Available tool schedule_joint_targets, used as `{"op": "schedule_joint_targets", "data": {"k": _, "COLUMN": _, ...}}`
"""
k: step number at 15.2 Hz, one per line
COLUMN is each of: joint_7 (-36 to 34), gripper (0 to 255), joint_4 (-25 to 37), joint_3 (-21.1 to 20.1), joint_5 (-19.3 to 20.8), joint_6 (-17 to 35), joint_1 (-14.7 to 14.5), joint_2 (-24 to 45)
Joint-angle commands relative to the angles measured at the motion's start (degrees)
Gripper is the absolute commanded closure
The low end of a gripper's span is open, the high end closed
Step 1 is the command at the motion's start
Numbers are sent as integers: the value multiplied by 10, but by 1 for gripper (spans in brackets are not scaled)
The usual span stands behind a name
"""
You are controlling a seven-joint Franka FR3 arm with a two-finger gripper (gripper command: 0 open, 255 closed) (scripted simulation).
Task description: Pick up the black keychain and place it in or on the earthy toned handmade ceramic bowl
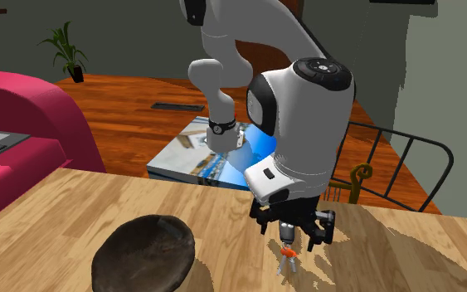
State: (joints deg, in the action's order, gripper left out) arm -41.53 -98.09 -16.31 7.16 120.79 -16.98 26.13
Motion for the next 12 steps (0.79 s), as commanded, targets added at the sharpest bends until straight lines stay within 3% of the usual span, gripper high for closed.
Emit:
{"op": "schedule_joint_targets", "data": {"k": 1, "joint_7": 0, "gripper": 0, "joint_4": 0, "joint_3": 0, "joint_5": 0, "joint_6": 0, "joint_1": 0, "joint_2": 0}}
{"op": "schedule_joint_targets", "data": {"k": 2, "joint_7": 0, "gripper": 255, "joint_4": 0, "joint_3": 0, "joint_5": 0, "joint_6": 0, "joint_1": 0, "joint_2": 0}}
{"op": "schedule_joint_targets", "data": {"k": 12, "joint_7": 1, "gripper": 255, "joint_4": 3, "joint_3": -1, "joint_5": -1, "joint_6": -6, "joint_1": 0, "joint_2": -4}}
